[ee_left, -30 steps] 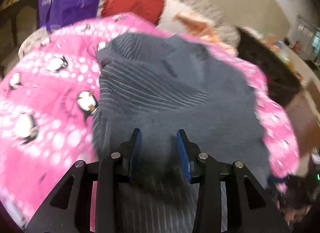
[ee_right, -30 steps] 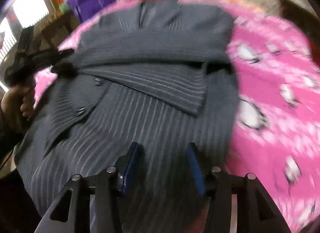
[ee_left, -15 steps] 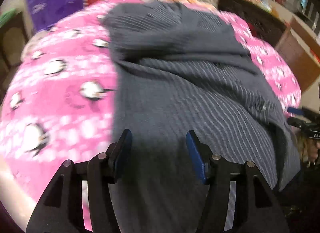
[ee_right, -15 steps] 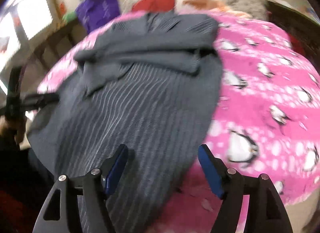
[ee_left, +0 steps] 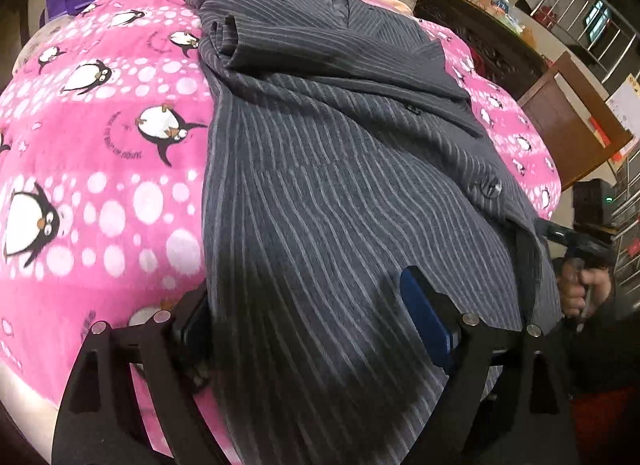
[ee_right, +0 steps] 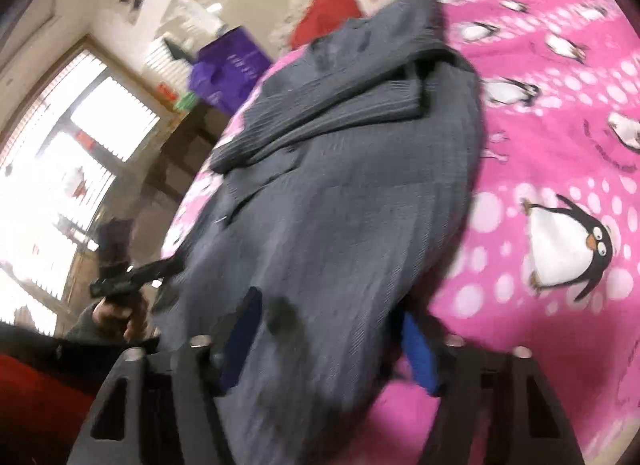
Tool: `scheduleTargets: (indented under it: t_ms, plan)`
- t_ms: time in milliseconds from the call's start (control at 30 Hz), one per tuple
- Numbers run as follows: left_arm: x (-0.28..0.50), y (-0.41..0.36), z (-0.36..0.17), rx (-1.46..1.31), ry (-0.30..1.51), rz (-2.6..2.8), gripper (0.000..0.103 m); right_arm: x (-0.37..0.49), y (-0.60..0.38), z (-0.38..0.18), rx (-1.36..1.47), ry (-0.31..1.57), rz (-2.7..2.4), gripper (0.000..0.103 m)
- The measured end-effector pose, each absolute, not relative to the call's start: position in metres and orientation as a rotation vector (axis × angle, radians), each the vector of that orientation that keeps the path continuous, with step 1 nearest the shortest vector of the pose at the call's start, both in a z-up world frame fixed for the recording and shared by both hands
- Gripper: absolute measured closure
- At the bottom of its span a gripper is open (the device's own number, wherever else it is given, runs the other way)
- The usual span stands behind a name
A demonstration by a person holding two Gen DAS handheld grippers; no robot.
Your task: Fold large clothes
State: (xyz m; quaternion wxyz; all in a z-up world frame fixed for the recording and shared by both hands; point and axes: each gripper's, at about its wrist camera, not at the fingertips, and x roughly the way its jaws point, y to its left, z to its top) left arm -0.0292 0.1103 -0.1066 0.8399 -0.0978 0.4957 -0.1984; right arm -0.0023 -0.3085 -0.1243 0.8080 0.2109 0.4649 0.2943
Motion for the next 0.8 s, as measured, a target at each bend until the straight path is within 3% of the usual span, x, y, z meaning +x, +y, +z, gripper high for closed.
scheduleTargets:
  t_ms: [33, 100, 400, 533, 567, 633, 667, 700, 767, 800]
  plan:
    - [-0.025, 0.113, -0.106, -0.243, 1.05, -0.425, 0.018, 0.0, -0.312, -0.127, 0.487, 0.992, 0.625, 0.053]
    - [-0.026, 0.118, -0.105, -0.337, 1.064, -0.484, 0.032, -0.001, -0.31, -0.126, 0.523, 0.992, 0.7, 0.052]
    - [-0.008, 0.105, -0.106, -0.266, 1.085, -0.489, 0.034, -0.003, -0.304, -0.13, 0.532, 1.068, 0.812, 0.056]
    - [-0.009, 0.081, -0.101, -0.201, 1.12, -0.605, 0.035, -0.004, -0.282, -0.116, 0.377, 1.027, 0.835, 0.057]
    - [-0.008, 0.078, -0.1, -0.178, 1.12, -0.607, 0.042, -0.001, -0.285, -0.115, 0.381, 1.002, 0.779, 0.057]
    - [-0.003, 0.081, -0.106, -0.174, 1.134, -0.548, 0.073, 0.005, -0.285, -0.113, 0.446, 0.973, 0.798, 0.057]
    - [0.0, 0.087, -0.11, -0.205, 1.147, -0.51, 0.096, 0.003, -0.28, -0.111, 0.442, 0.973, 0.854, 0.059]
    - [0.002, 0.092, -0.111, -0.242, 1.152, -0.508, 0.097, -0.003, -0.266, -0.108, 0.357, 0.984, 0.905, 0.063]
    - [-0.002, 0.092, -0.109, -0.256, 1.144, -0.514, 0.098, -0.008, -0.252, -0.108, 0.192, 0.994, 0.841, 0.088]
    - [-0.006, 0.09, -0.105, -0.244, 1.13, -0.508, 0.098, -0.007, -0.253, -0.108, 0.213, 0.988, 0.822, 0.092]
